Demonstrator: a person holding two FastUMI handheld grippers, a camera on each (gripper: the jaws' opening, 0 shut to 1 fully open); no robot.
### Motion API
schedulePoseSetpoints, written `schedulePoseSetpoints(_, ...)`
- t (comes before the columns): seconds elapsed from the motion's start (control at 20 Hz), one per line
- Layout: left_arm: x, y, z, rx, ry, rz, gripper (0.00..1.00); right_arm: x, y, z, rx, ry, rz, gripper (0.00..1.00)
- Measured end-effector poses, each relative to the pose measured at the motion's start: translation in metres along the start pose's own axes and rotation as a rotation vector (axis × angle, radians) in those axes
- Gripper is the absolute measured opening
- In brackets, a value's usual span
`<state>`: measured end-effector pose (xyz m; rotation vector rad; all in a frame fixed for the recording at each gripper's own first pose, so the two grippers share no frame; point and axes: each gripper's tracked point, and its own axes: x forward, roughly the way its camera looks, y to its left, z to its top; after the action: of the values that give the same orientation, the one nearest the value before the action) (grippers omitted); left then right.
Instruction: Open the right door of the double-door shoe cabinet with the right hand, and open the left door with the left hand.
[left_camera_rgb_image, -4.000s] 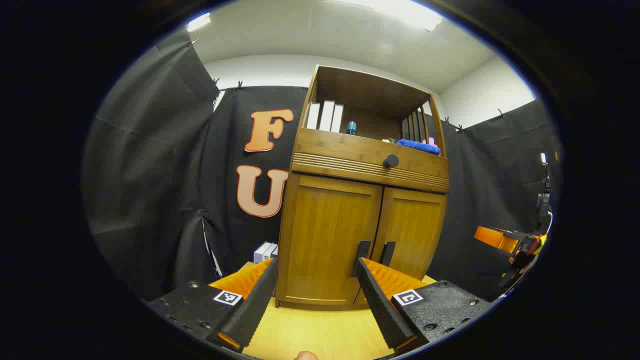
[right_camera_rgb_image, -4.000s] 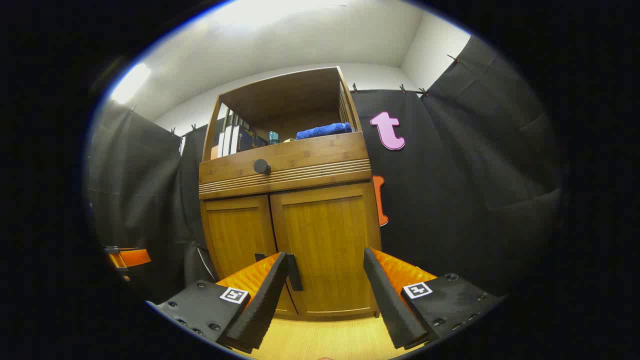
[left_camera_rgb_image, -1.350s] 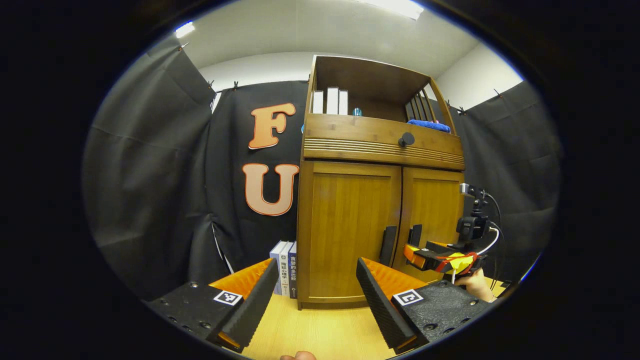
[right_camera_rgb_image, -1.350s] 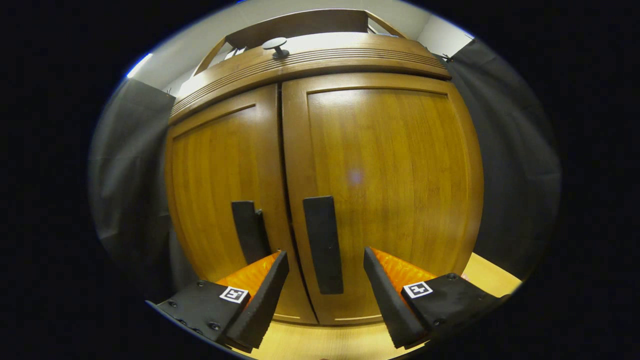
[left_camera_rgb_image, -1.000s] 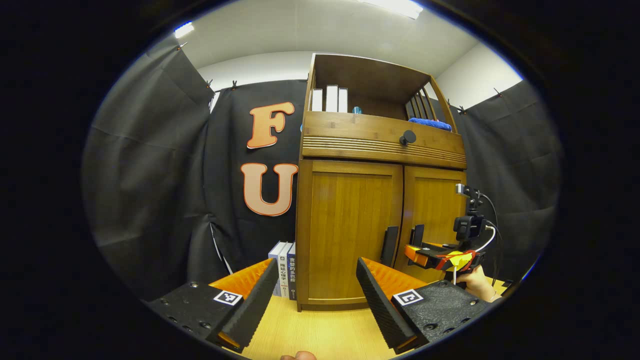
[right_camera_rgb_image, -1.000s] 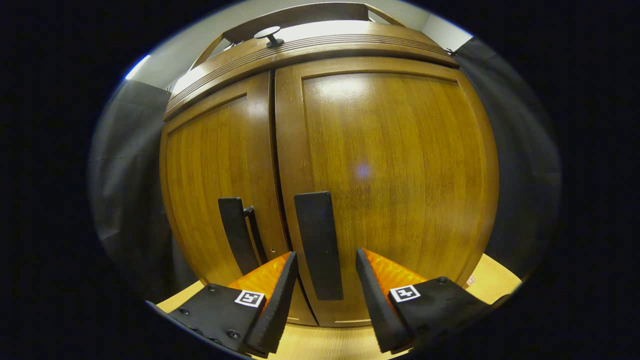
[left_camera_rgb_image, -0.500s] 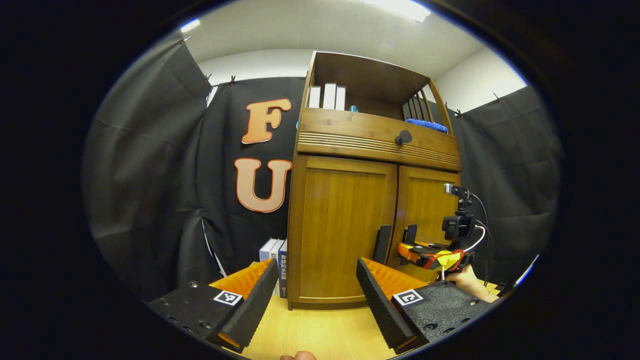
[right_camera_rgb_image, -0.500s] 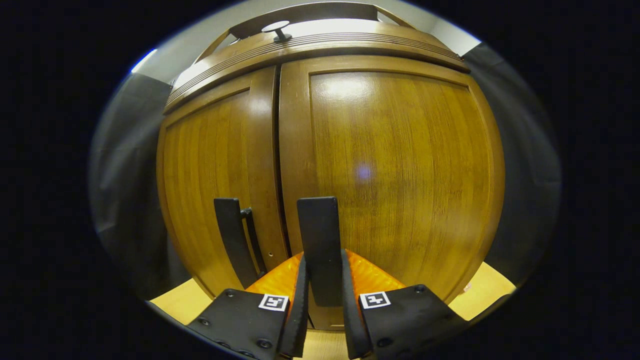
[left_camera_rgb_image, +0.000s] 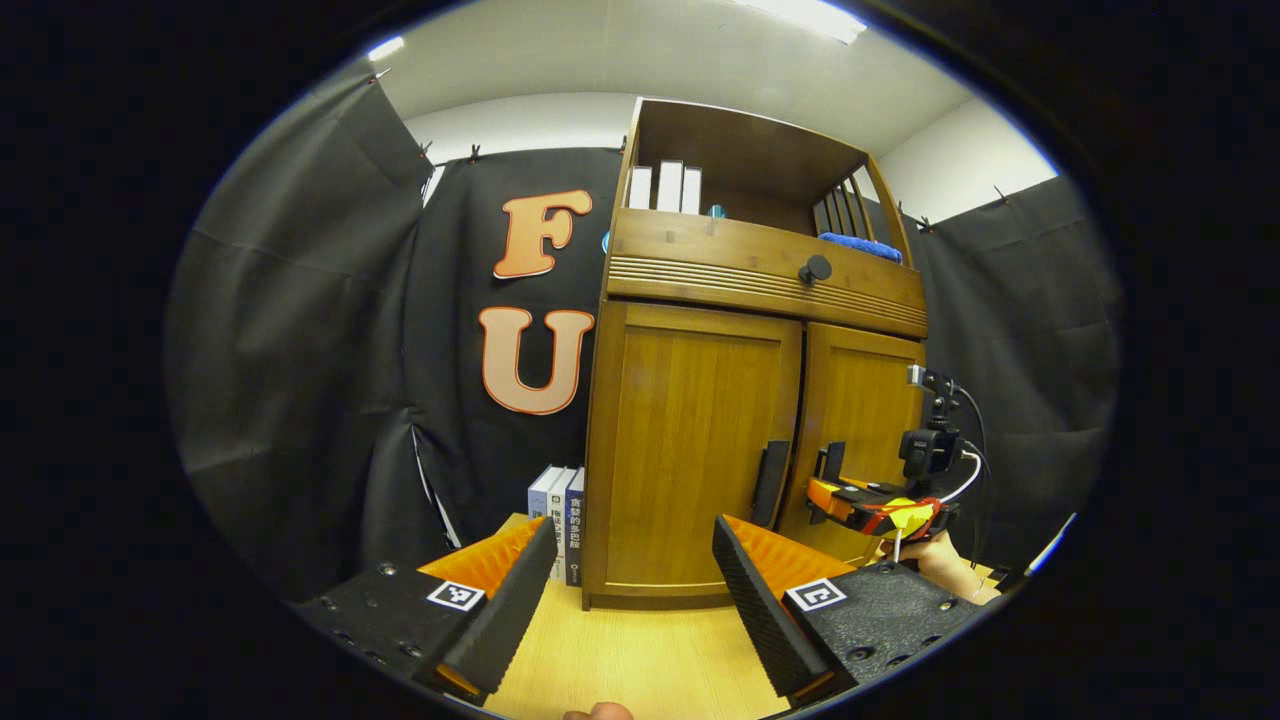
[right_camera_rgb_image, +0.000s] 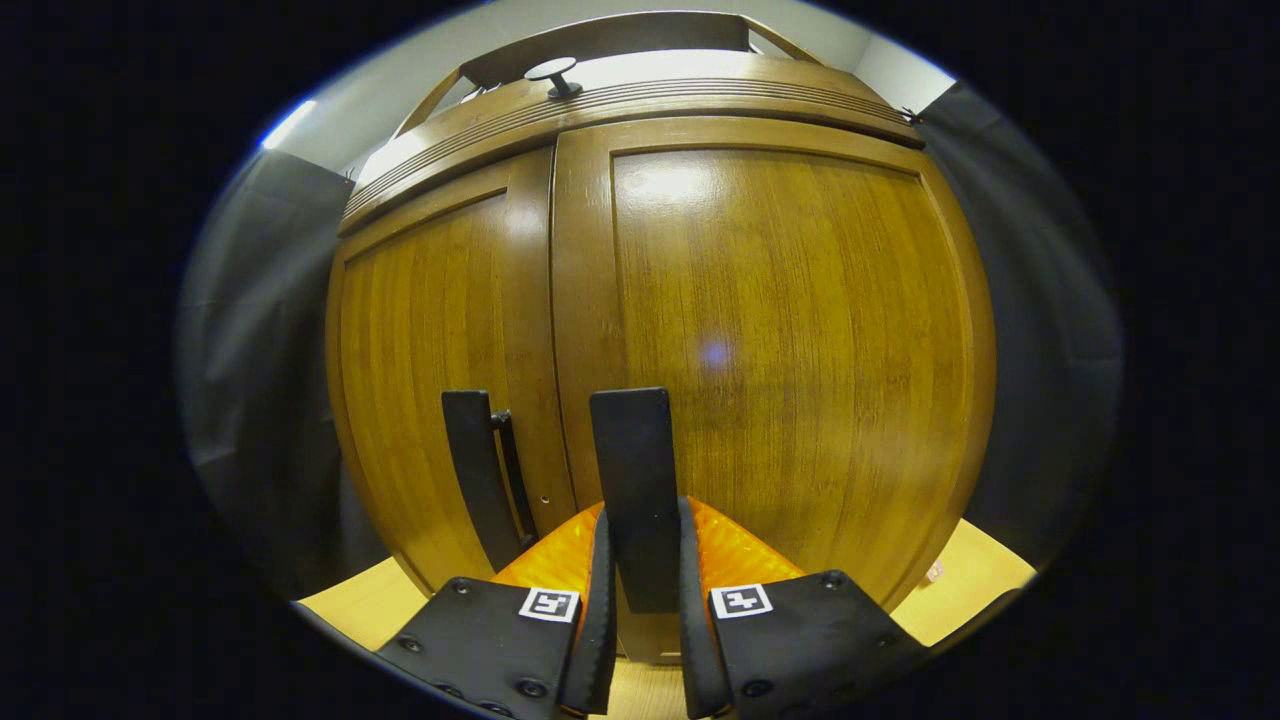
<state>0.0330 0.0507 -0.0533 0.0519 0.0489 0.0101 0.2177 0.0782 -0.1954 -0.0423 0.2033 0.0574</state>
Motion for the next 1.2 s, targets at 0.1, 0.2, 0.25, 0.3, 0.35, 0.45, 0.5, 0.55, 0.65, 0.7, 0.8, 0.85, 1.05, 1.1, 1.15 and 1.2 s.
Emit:
schedulePoseSetpoints(0.1,-0.004,0.001,-0.001,-0.001,0.003,0.002,0.92,-0.009,0.000,0.001,-0.015,-0.003,-0.001,0.35)
schedulePoseSetpoints(0.2,-0.008,0.002,-0.001,-0.003,0.006,0.005,0.95,-0.019,-0.002,0.003,-0.008,-0.006,0.005,0.39)
schedulePoseSetpoints(0.25,-0.009,0.002,0.000,-0.007,0.006,0.007,0.95,-0.024,-0.003,0.003,0.005,-0.007,0.002,0.35)
schedulePoseSetpoints(0.3,-0.011,0.002,0.000,-0.011,0.005,0.007,0.95,-0.029,-0.005,0.003,0.014,-0.009,0.000,0.36)
schedulePoseSetpoints(0.35,-0.014,0.001,0.000,-0.015,0.005,0.005,0.92,-0.034,-0.006,0.002,0.014,-0.010,-0.003,0.37)
schedulePoseSetpoints(0.45,-0.019,0.000,0.001,-0.018,0.003,0.002,0.92,-0.042,-0.007,0.002,0.001,-0.015,-0.004,0.35)
schedulePoseSetpoints(0.5,-0.022,0.000,0.003,-0.018,0.001,0.003,0.92,-0.045,-0.008,0.001,0.000,-0.019,-0.004,0.39)
schedulePoseSetpoints(0.55,-0.023,0.000,0.003,-0.017,0.001,0.004,0.92,-0.049,-0.009,-0.001,0.001,-0.020,-0.004,0.31)
schedulePoseSetpoints(0.65,-0.027,-0.002,0.003,-0.018,0.001,0.003,0.95,-0.058,-0.011,-0.003,0.008,-0.018,0.002,0.39)
schedulePoseSetpoints(0.7,-0.028,-0.003,0.003,-0.020,0.003,0.001,0.95,-0.063,-0.012,-0.004,0.021,-0.018,0.006,0.31)
schedulePoseSetpoints(0.8,-0.032,-0.006,0.001,-0.031,0.007,-0.010,0.92,-0.072,-0.016,-0.004,0.037,-0.016,0.017,0.39)
schedulePoseSetpoints(0.85,-0.033,-0.008,0.001,-0.036,0.010,-0.014,0.92,-0.078,-0.018,-0.004,0.039,-0.015,0.020,0.39)
schedulePoseSetpoints(1.05,-0.037,-0.015,0.003,-0.045,0.006,-0.024,0.94,-0.103,-0.029,0.002,0.037,-0.019,0.023,0.39)
schedulePoseSetpoints(1.1,-0.037,-0.017,0.003,-0.045,0.003,-0.024,0.95,-0.108,-0.032,0.002,0.037,-0.020,0.024,0.39)
schedulePoseSetpoints(1.15,-0.039,-0.018,0.004,-0.045,0.000,-0.022,0.95,-0.114,-0.035,0.002,0.037,-0.022,0.026,0.35)
schedulePoseSetpoints(1.2,-0.038,-0.018,0.004,-0.046,-0.003,-0.018,0.95,-0.118,-0.038,0.001,0.038,-0.024,0.028,0.39)
